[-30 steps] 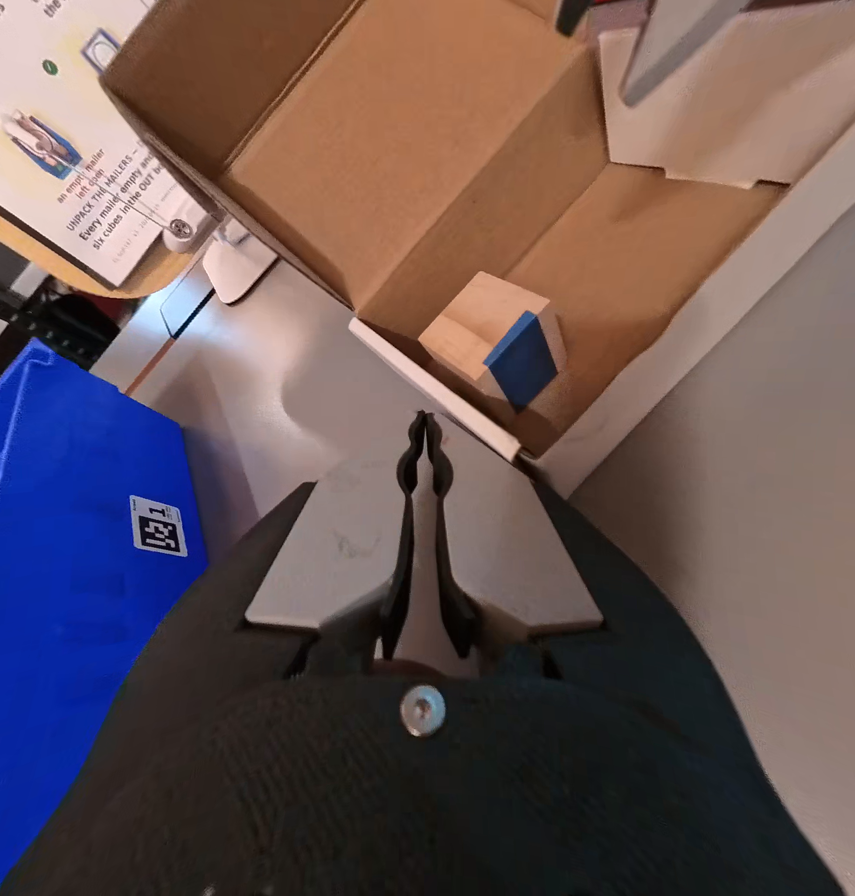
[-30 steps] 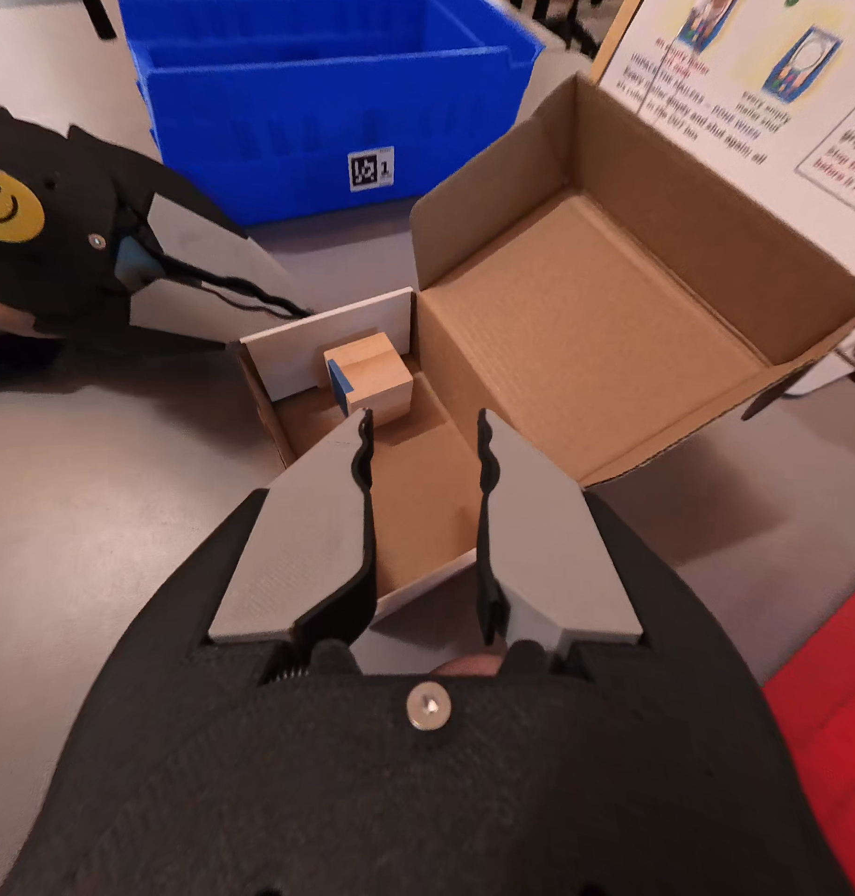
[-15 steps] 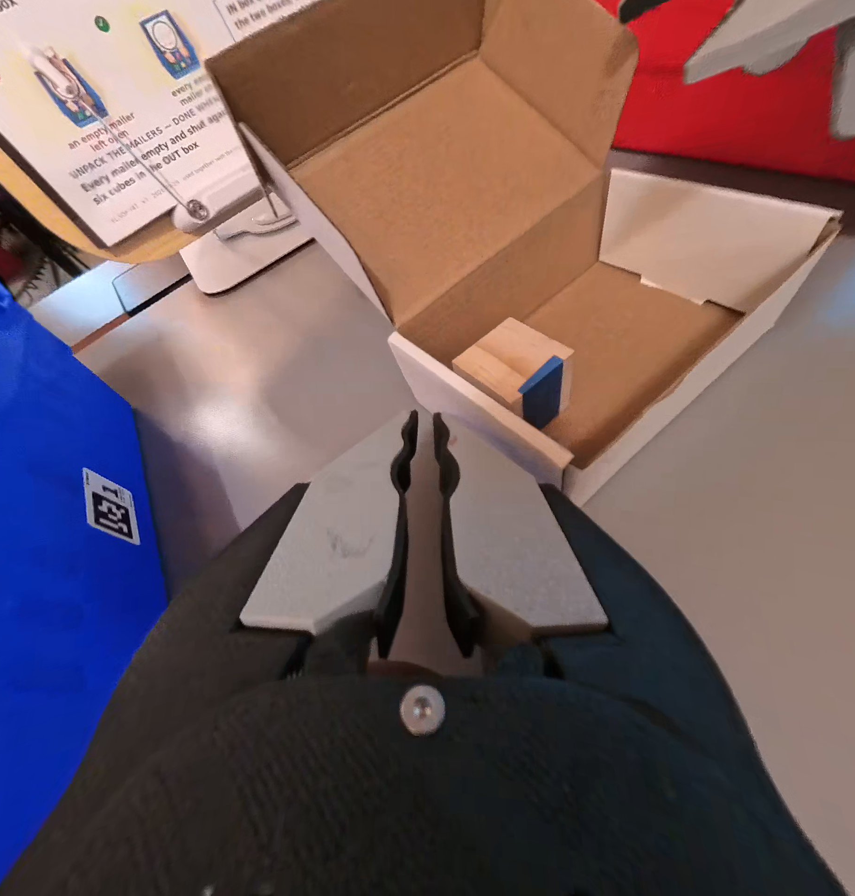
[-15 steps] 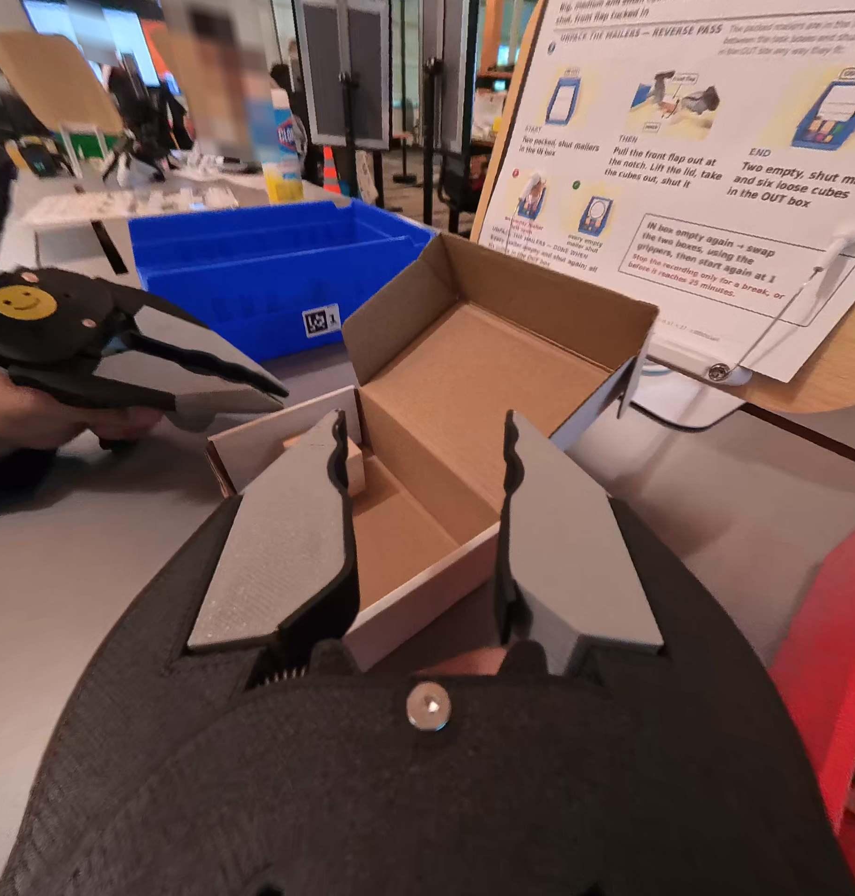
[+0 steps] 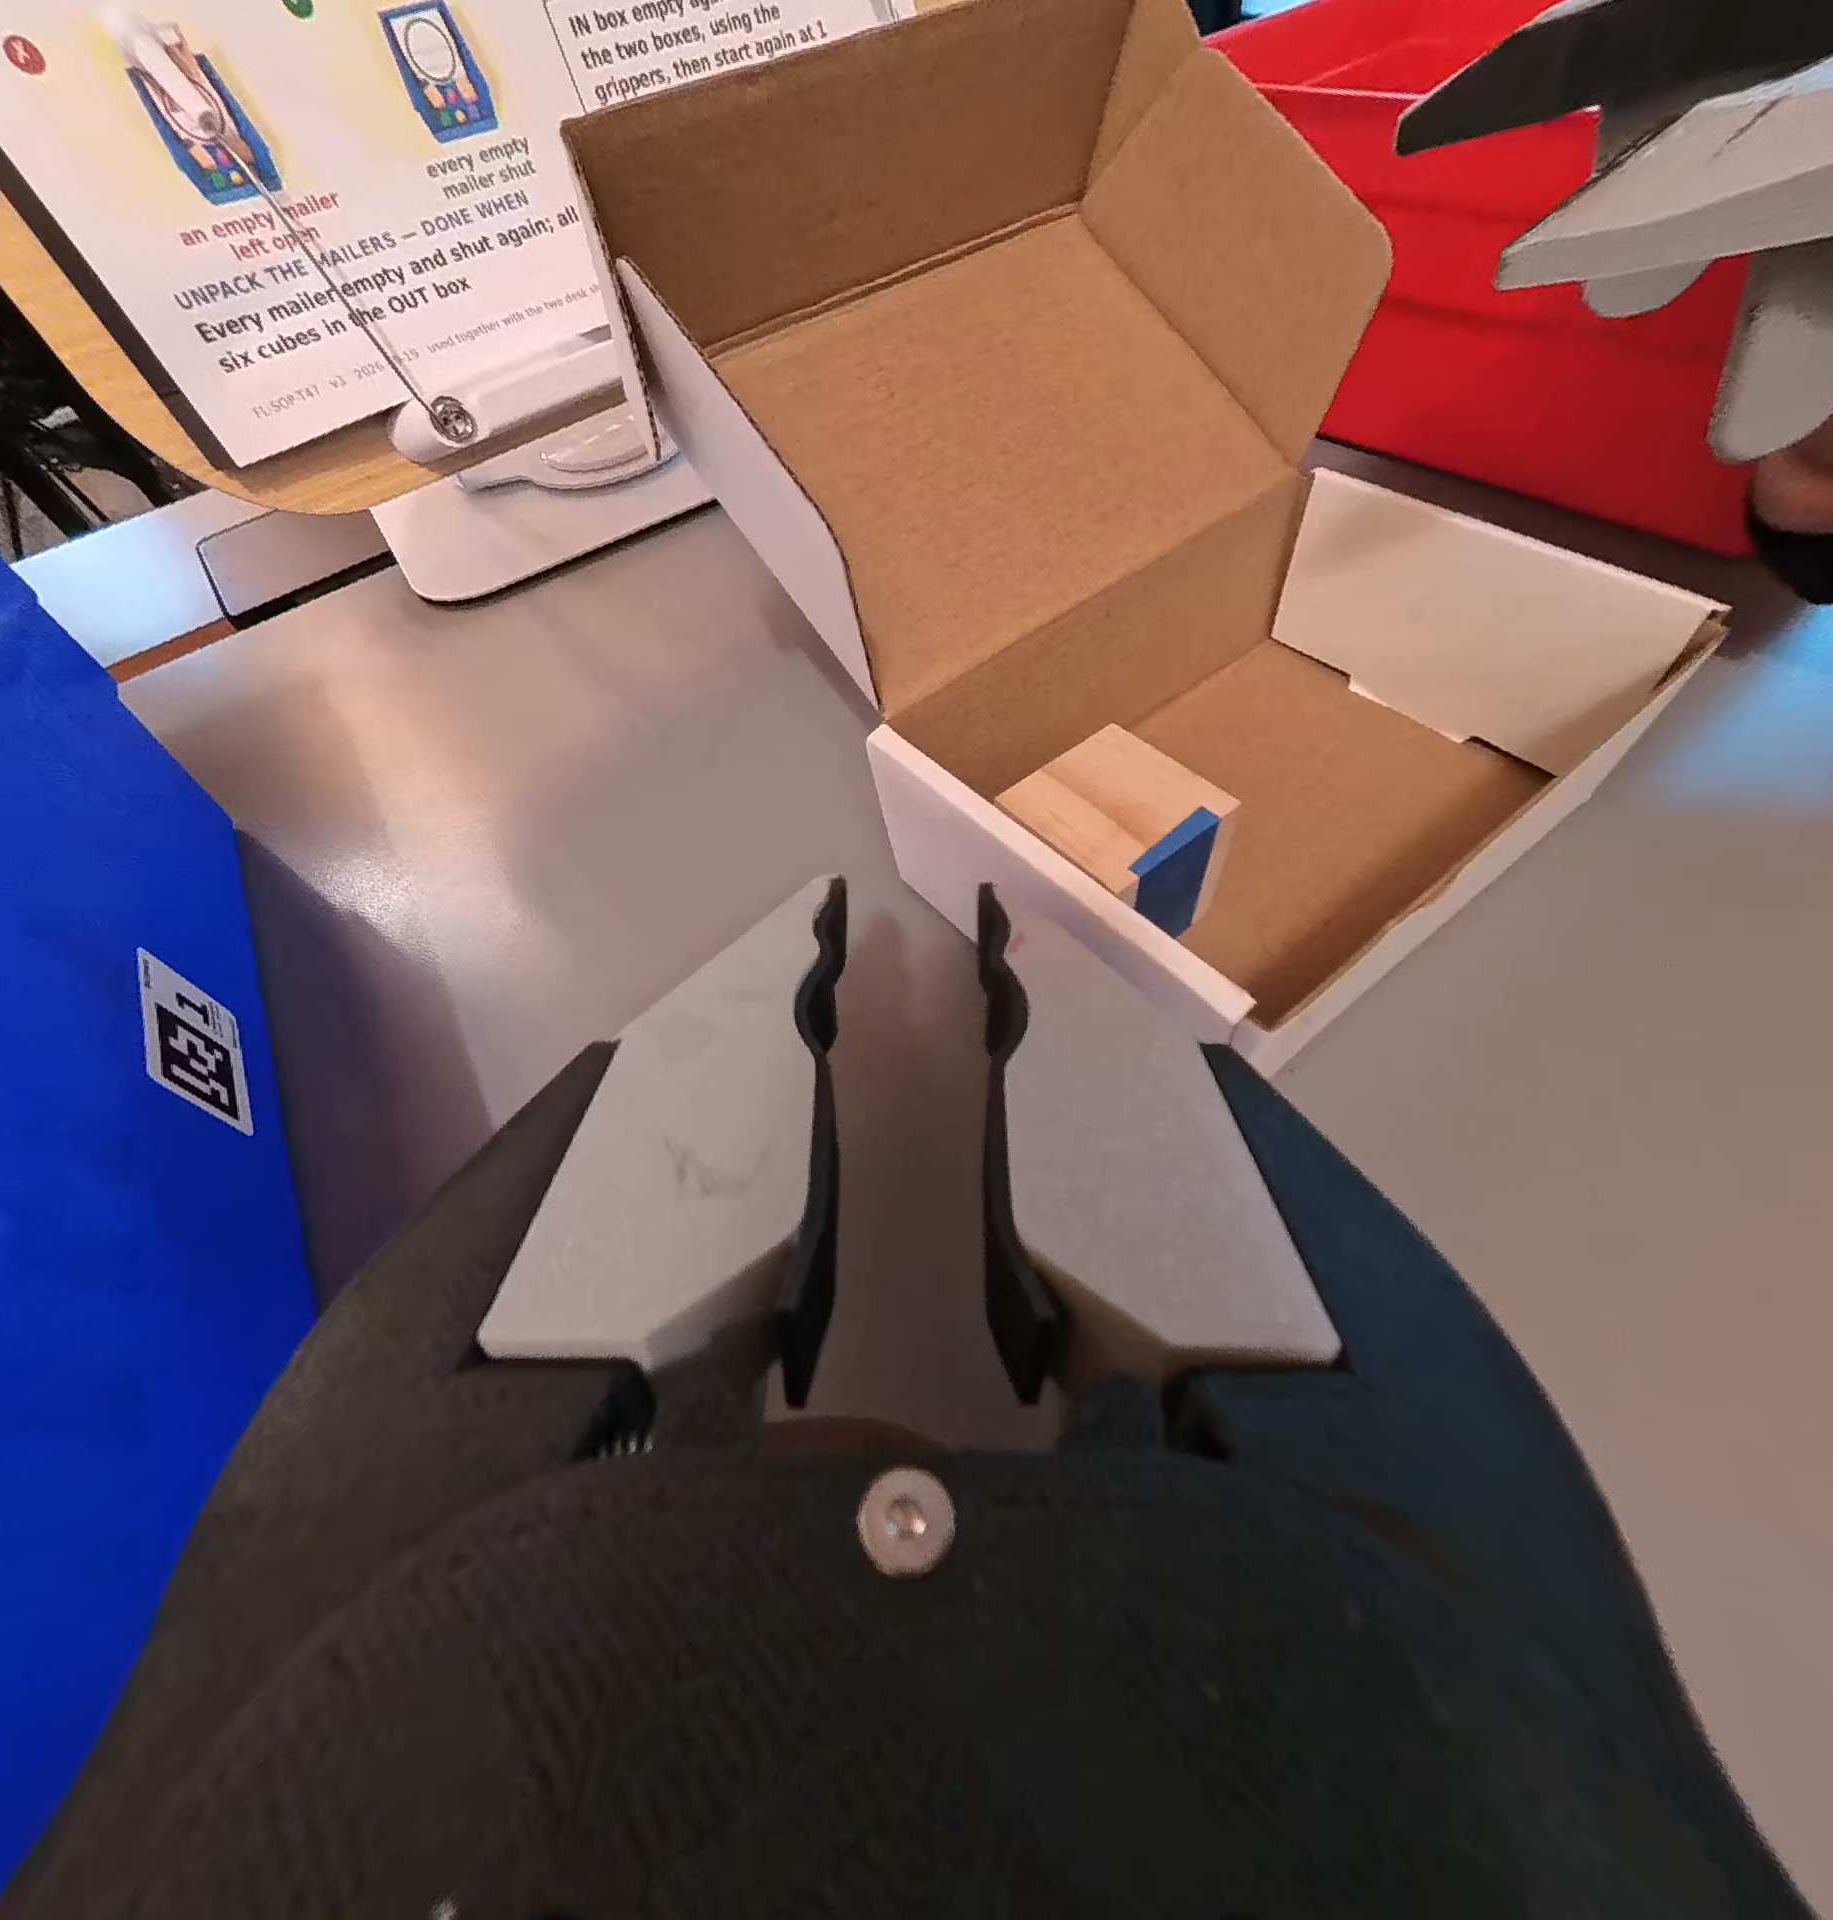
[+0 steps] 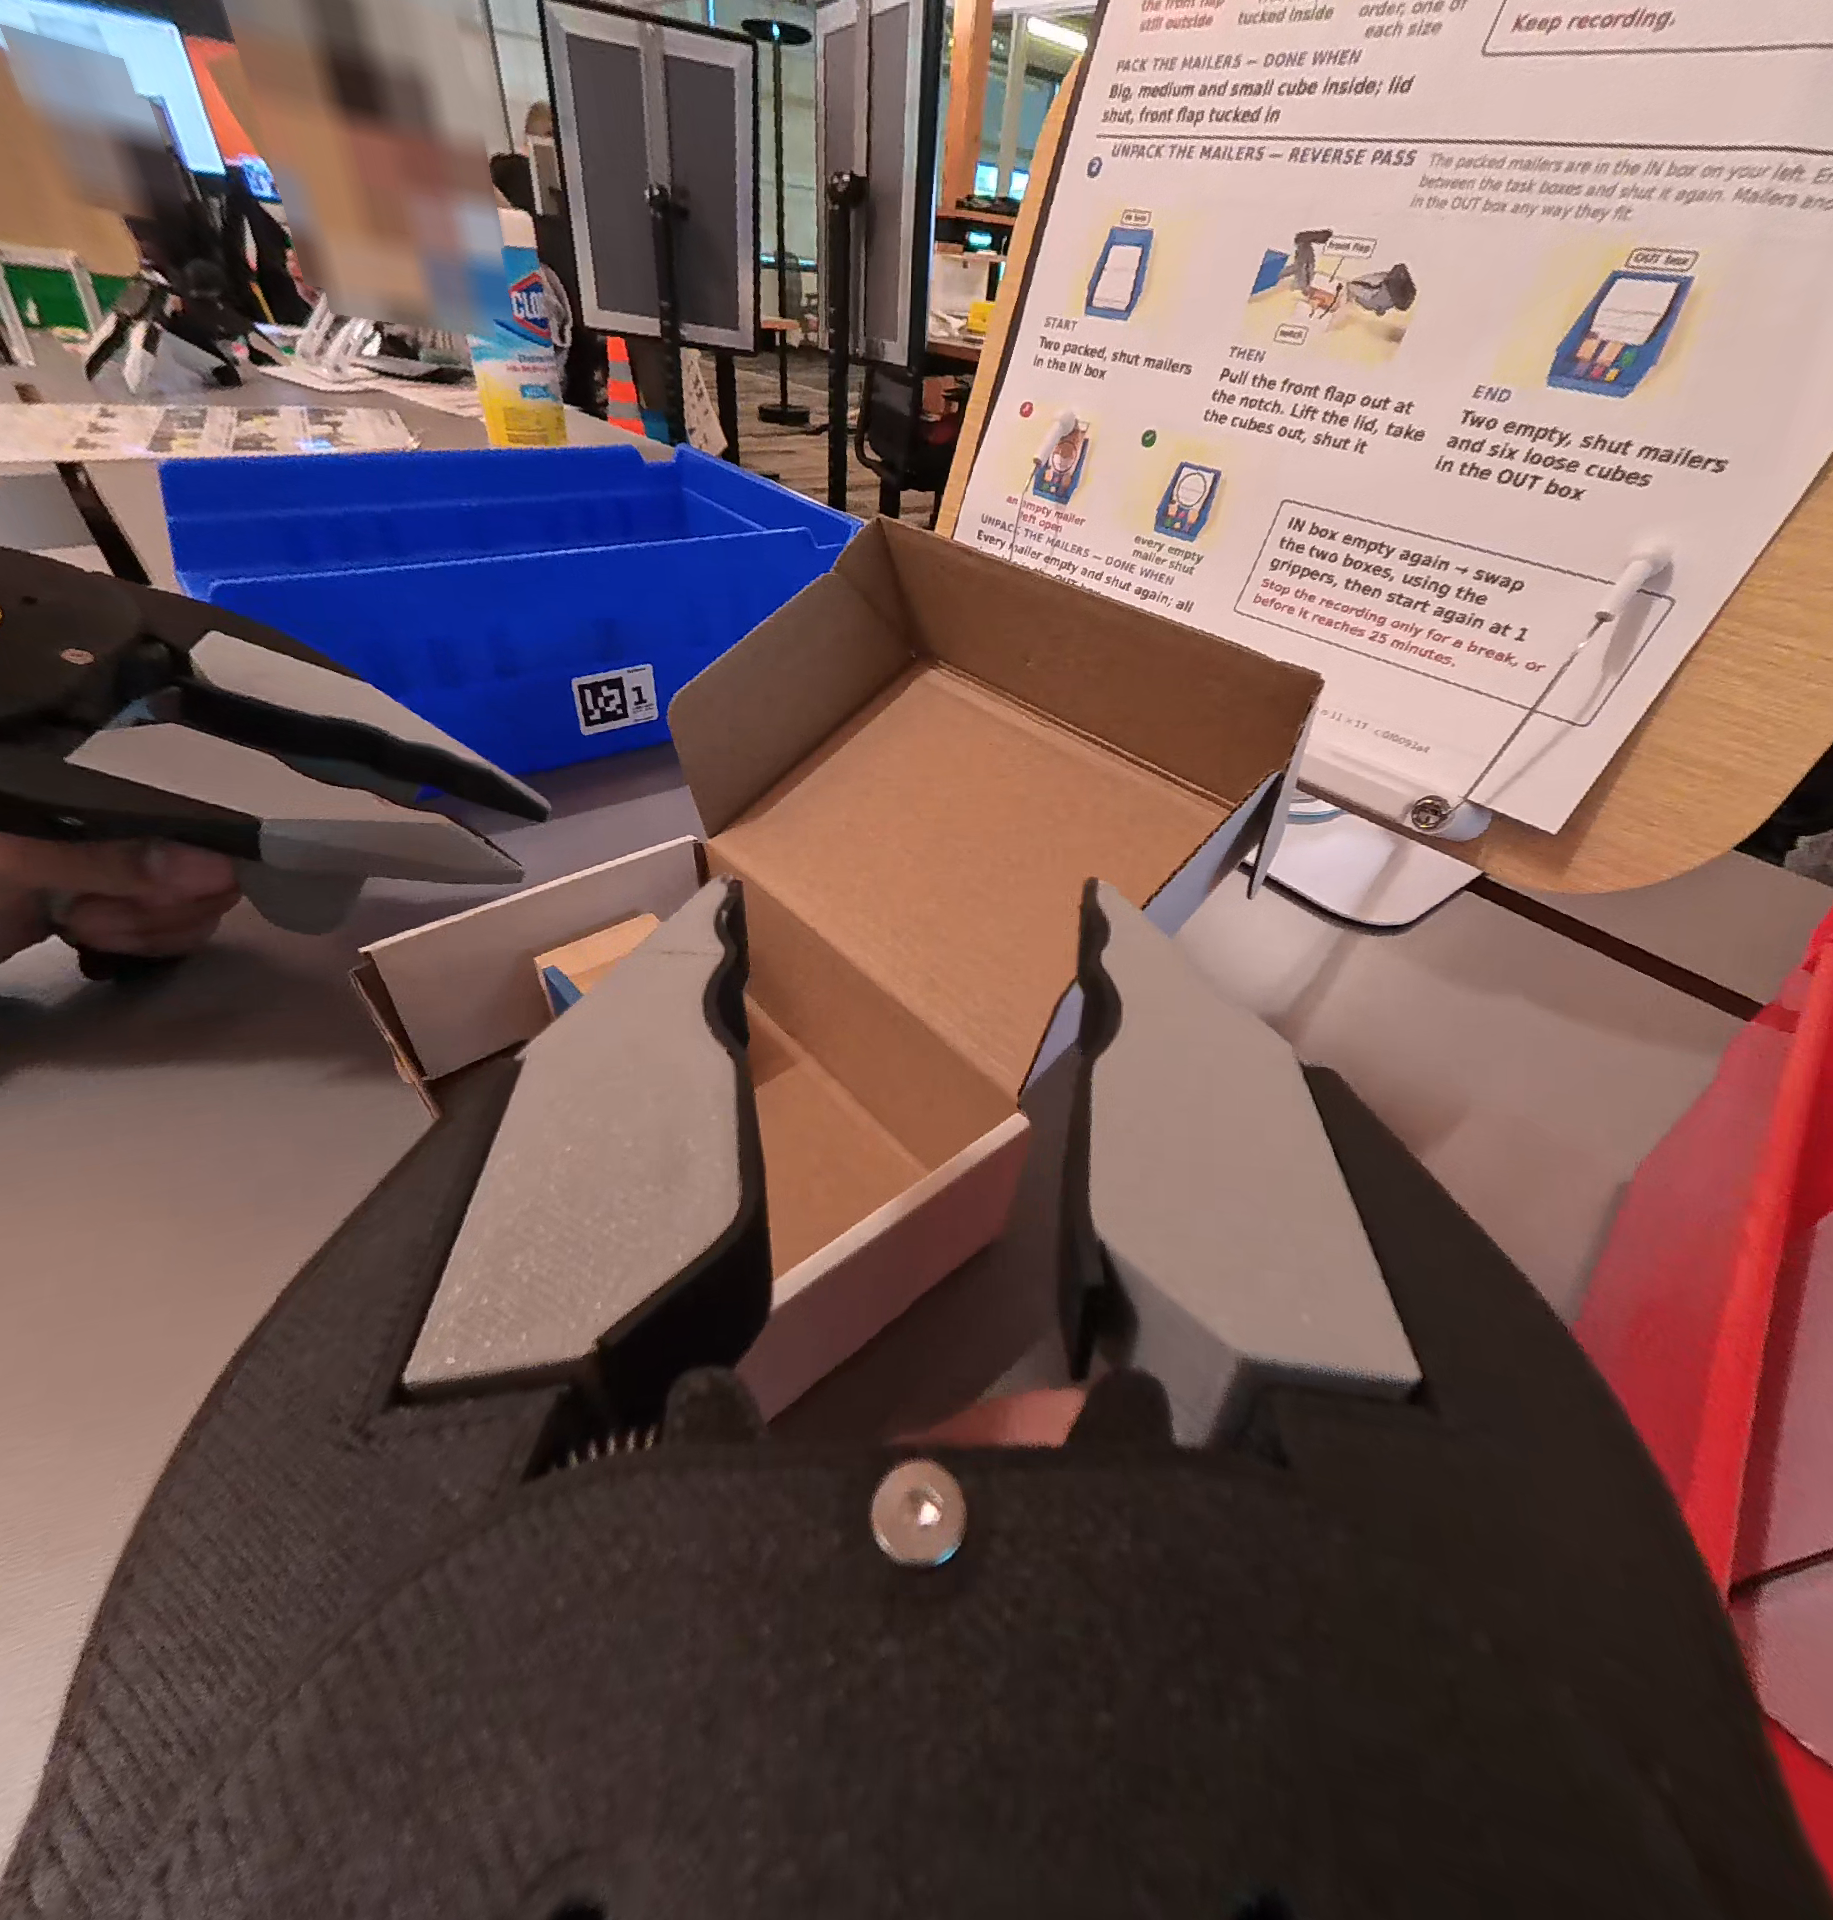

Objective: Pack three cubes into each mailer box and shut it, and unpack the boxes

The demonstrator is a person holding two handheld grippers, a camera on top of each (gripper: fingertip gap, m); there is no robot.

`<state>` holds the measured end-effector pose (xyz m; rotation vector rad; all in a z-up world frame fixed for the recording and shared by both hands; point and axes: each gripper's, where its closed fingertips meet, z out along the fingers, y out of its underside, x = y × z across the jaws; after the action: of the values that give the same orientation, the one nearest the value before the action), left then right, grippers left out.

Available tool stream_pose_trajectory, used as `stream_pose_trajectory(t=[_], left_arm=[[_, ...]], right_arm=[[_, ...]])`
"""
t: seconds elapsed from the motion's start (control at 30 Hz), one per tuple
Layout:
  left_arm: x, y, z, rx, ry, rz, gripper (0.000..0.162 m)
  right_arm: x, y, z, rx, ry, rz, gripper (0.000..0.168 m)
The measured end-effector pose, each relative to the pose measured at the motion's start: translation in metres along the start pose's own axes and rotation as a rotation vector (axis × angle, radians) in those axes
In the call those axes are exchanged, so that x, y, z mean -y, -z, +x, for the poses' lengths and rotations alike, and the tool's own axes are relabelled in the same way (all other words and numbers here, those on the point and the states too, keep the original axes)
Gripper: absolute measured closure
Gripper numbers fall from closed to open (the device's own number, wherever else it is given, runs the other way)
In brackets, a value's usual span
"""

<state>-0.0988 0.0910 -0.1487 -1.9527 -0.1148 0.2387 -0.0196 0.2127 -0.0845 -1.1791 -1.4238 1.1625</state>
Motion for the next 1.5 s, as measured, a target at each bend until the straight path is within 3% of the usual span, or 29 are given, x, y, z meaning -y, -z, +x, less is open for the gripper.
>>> stream_pose_trajectory(t=[0.03,0.23,0.3,0.47,0.63,0.83,1.0,1.2,1.5], left_arm=[[0.0,0.0,0.0,-0.001,0.003,0.001,0.138],[0.013,0.015,-0.011,0.089,0.022,0.052,0.132],[0.031,0.032,-0.013,0.098,0.005,0.09,0.13],[0.052,0.08,-0.047,0.167,0.047,0.121,0.101],[0.059,0.129,-0.1,0.29,0.154,0.204,0.093],[0.036,0.157,-0.15,0.407,0.266,0.201,0.085],[0.013,0.163,-0.178,0.474,0.351,0.17,0.072],[-0.004,0.166,-0.196,0.512,0.441,0.148,0.067],[-0.026,0.175,-0.212,0.524,0.56,0.097,0.078]], right_arm=[[-0.001,0.0,0.001,-0.005,0.004,-0.001,0.107],[-0.005,-0.003,0.0,-0.02,0.043,-0.01,0.106],[-0.006,-0.003,-0.001,-0.023,0.052,-0.013,0.105],[-0.007,-0.004,-0.002,-0.017,0.037,-0.016,0.104],[-0.005,-0.003,0.001,-0.029,0.029,-0.005,0.105],[-0.008,-0.004,0.002,-0.038,0.034,-0.017,0.104],[-0.009,-0.004,0.002,-0.044,0.049,-0.02,0.105],[-0.01,-0.005,0.002,-0.044,0.049,-0.026,0.105],[-0.006,-0.003,0.002,-0.052,0.061,-0.014,0.106]])
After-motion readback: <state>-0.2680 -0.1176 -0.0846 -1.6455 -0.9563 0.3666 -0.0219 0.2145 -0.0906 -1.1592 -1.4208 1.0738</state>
